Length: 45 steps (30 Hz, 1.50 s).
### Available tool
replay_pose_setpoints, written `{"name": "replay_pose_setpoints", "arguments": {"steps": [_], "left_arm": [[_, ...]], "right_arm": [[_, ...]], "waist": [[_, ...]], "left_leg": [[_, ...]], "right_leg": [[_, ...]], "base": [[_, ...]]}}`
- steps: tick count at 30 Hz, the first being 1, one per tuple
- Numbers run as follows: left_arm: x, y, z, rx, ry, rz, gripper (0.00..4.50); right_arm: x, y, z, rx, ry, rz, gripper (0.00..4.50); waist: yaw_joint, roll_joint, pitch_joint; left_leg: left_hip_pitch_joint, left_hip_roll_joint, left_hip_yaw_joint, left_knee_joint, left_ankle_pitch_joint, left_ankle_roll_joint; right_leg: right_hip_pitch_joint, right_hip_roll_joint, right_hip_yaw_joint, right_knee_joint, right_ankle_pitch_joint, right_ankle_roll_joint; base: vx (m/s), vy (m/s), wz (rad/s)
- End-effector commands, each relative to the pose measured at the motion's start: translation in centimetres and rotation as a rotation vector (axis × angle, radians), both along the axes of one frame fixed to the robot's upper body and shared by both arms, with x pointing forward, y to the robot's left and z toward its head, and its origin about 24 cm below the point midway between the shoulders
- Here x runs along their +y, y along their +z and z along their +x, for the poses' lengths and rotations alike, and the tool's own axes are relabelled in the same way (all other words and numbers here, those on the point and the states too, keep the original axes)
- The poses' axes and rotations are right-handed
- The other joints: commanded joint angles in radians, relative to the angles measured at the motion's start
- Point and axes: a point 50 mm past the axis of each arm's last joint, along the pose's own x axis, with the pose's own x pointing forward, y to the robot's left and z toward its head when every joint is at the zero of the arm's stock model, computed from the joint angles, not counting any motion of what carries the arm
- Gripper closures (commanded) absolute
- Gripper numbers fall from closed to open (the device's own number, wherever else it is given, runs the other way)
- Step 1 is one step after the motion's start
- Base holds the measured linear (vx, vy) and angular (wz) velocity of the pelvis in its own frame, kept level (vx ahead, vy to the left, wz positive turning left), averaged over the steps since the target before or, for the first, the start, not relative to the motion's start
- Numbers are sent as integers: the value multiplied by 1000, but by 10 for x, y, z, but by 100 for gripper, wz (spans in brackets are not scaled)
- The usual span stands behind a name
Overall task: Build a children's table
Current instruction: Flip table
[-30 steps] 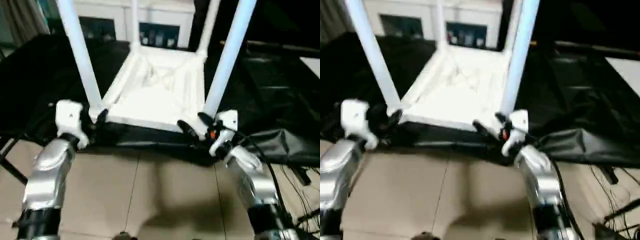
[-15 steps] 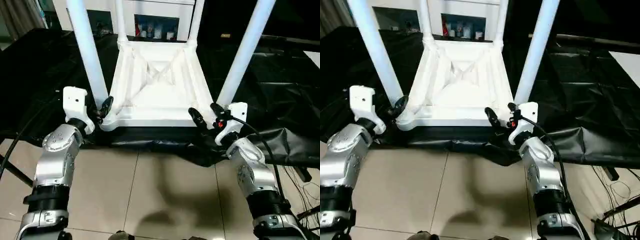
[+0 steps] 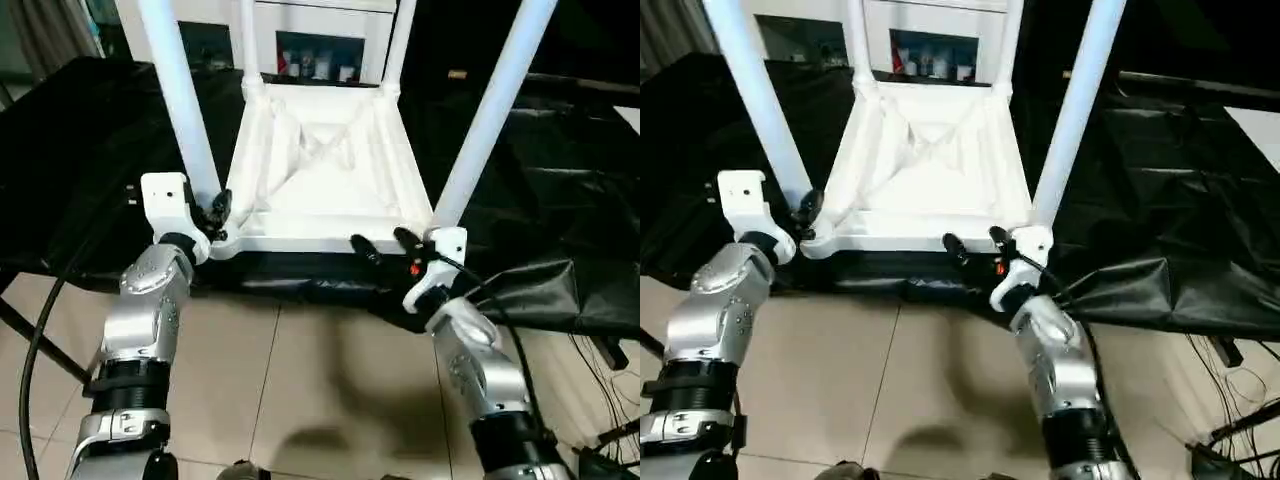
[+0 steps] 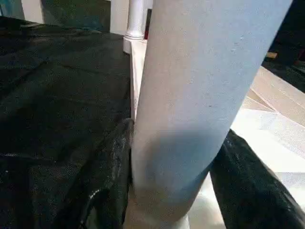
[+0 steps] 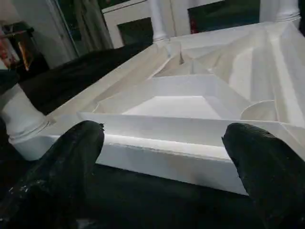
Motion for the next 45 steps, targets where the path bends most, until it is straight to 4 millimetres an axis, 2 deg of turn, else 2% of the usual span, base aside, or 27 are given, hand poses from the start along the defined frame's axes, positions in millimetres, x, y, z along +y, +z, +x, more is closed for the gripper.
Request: {"name": "replay_pose_setpoints", "arguments": {"steps": [1,7,11,14,16,18,20,21,23,27,33,34,35,41,45], "left_arm": [[-2,1,3,-3,9,-57,235],[-5,0,4,10,45,-167,238],[-15,6,7,-9,81,-447,238],[-22,8,8,-9,63,-495,238],[-29,9,9,-10,43,-498,238],[-31,9,9,-10,35,-491,238],[-33,8,9,-7,32,-489,239],[-40,6,9,4,19,-476,239],[-43,5,9,8,16,-475,239],[-47,5,10,18,12,-491,239],[-53,5,9,28,-10,-496,239],[-53,5,9,28,-13,-497,239],[-54,5,10,28,-13,-499,239],[-57,7,10,23,-27,-498,239],[-69,6,6,32,-100,-485,239]], "right_arm": [[1,0,0,-5,-9,13,0],[2,1,-2,14,12,16,0],[3,-1,-4,46,34,17,0],[0,-4,0,70,23,0,0],[-2,-2,4,76,18,5,0],[-2,-1,5,76,17,21,0],[-1,1,8,79,9,55,0],[5,8,17,90,-25,182,0],[9,11,22,101,-39,249,0],[11,12,32,127,-92,298,0],[9,12,48,188,-218,378,0],[8,12,52,202,-246,406,0],[7,13,56,223,-283,440,0],[12,24,69,227,-268,536,0],[15,36,81,232,-271,584,0]], "waist": [[1,7,-70],[2,3,-70],[4,-2,-69],[7,-5,-68],[6,-7,-69],[8,-4,-70],[6,-2,-73],[4,-2,-74],[3,-2,-73],[7,3,-76],[7,6,-77],[6,6,-78],[6,11,-78],[8,7,-81],[14,3,-83]], "left_leg": [[29,73,-28,-86,-215,16],[28,73,-27,-85,-204,22],[26,72,-26,-82,-205,30],[26,71,-24,-81,-204,33],[25,71,-24,-80,-201,34],[26,72,-24,-79,-184,38],[25,73,-25,-77,-143,57],[25,74,-26,-77,-143,69],[26,74,-25,-77,-138,73],[30,74,-21,-73,-105,70],[31,74,-18,-75,-119,53],[34,73,-14,-73,-124,48],[34,73,-14,-73,-125,47],[32,72,-8,-69,-113,60],[35,76,-7,-66,-91,73]], "right_leg": [[38,-66,51,-68,-106,-218],[42,-67,50,-67,-89,-224],[44,-69,50,-69,-108,-230],[42,-70,50,-74,-144,-228],[41,-69,49,-75,-149,-225],[41,-68,49,-72,-131,-222],[45,-67,48,-65,-66,-226],[44,-71,49,-64,-53,-237],[43,-68,48,-64,-49,-240],[43,-68,46,-58,-10,-251],[45,-68,45,-56,-14,-256],[42,-67,44,-55,-10,-256],[42,-67,45,-55,-11,-254],[44,-66,43,-51,19,-255],[43,-68,41,-47,30,-266]], "base": [[0,0,0],[0,0,0],[0,0,0],[0,0,0],[0,0,0],[0,0,0],[0,0,0],[0,0,0],[0,0,0],[0,0,0],[0,0,0],[0,0,0],[0,0,0],[0,0,0],[0,0,0]]}}
